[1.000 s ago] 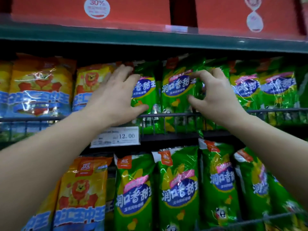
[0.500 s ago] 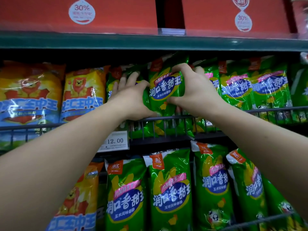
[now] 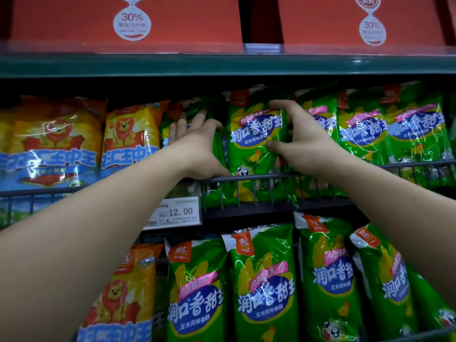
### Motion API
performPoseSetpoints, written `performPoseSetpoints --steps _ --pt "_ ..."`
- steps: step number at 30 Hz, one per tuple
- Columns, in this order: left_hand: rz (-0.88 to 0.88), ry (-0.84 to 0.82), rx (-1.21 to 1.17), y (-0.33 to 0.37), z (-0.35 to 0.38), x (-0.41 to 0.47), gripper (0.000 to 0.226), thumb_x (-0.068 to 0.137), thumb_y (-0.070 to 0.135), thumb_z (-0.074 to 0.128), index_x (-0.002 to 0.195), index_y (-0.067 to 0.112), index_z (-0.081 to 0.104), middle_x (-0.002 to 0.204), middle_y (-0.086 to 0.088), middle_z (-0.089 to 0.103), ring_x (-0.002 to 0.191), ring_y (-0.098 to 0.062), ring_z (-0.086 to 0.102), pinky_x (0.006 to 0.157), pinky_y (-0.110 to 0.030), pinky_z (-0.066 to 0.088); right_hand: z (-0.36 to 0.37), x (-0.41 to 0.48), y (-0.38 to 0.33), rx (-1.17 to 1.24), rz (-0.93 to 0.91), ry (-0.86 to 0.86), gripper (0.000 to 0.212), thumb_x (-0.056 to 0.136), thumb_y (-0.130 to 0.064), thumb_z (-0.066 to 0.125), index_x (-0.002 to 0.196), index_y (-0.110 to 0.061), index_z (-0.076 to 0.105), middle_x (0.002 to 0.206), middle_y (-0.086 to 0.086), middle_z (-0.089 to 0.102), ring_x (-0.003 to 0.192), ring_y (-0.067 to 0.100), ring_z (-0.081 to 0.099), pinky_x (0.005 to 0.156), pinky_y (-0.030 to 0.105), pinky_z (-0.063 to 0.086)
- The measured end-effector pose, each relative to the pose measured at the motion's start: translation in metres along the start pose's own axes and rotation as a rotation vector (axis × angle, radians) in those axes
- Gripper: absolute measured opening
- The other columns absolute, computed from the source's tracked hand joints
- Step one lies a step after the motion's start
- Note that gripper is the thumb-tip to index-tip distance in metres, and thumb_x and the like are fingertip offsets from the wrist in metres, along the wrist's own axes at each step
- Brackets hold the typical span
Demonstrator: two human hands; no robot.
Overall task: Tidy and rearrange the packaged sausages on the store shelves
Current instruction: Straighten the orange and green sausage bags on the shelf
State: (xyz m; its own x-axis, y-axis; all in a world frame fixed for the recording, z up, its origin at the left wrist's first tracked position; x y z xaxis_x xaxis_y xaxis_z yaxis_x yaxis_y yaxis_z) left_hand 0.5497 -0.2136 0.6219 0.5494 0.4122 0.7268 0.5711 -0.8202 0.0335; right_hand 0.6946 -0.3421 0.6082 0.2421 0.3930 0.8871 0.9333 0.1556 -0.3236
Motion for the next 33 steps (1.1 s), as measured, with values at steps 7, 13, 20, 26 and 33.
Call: performPoseSetpoints --steps 7,13,20,26,33 --pt "-0.029 0.003 0.009 0.000 -0.001 -0.001 0.105 0.070 0.040 0.086 0.152 0.034 0.021 0.165 0.004 -0.007 0.150 -0.035 -0.010 0.121 -0.043 -0.005 -0.001 0.011 0.009 0.067 0.046 -0.001 0.070 0.089 -0.011 0.070 0.143 -0.040 0.037 0.139 0.006 0.043 0.117 0.026 0.055 0.094 0.037 0.051" --pt "-0.032 0.023 0.040 0.001 0.001 0.000 0.106 0.070 0.039 0.085 0.153 0.031 0.019 0.165 0.002 -0.007 0.150 -0.033 -0.010 0.122 -0.044 -0.007 -0.014 0.011 0.014 0.136 0.088 0.028 0.070 0.090 -0.005 0.067 0.145 -0.038 0.041 0.127 0.004 0.050 0.083 0.019 0.060 0.078 0.038 0.059" --pt "0.065 0.124 -0.066 -0.002 0.001 -0.005 0.092 0.077 0.047 0.076 0.151 0.029 0.025 0.160 -0.005 0.012 0.149 -0.028 0.004 0.122 -0.042 -0.003 0.007 0.013 0.013 0.175 0.209 -0.006 0.070 0.090 0.002 0.063 0.146 -0.032 0.041 0.095 -0.003 0.056 0.091 0.035 0.066 0.086 0.058 0.054" --pt "0.135 0.187 -0.194 -0.001 0.000 -0.010 0.074 0.088 0.045 0.064 0.150 0.028 0.028 0.161 0.001 0.013 0.150 -0.018 0.002 0.122 -0.042 -0.006 0.009 0.015 0.011 0.250 0.286 0.035 0.070 0.089 0.008 0.059 0.147 -0.027 0.041 0.088 -0.002 0.057 0.097 0.044 0.067 0.079 0.063 0.054" --pt "0.160 0.108 -0.063 0.005 0.008 -0.008 0.091 0.076 0.075 0.055 0.152 0.047 0.012 0.164 0.014 -0.005 0.151 -0.020 -0.015 0.119 -0.052 -0.015 0.012 0.016 0.005 0.210 0.272 0.151 0.071 0.090 0.005 0.056 0.149 -0.027 0.035 0.136 0.010 0.051 0.064 0.012 0.060 0.061 0.030 0.056"
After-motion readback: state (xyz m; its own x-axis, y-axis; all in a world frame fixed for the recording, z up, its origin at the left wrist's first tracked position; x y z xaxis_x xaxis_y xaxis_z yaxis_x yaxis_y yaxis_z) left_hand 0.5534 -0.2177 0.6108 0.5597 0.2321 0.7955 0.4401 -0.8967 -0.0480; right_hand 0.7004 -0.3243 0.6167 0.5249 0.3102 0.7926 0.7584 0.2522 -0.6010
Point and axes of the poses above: each hand's wrist, its own x-axis towards the middle knuckle, its own z-axis out of the palm, y = z × x, the point moved 5 cm from there along x, towards the middle knuckle
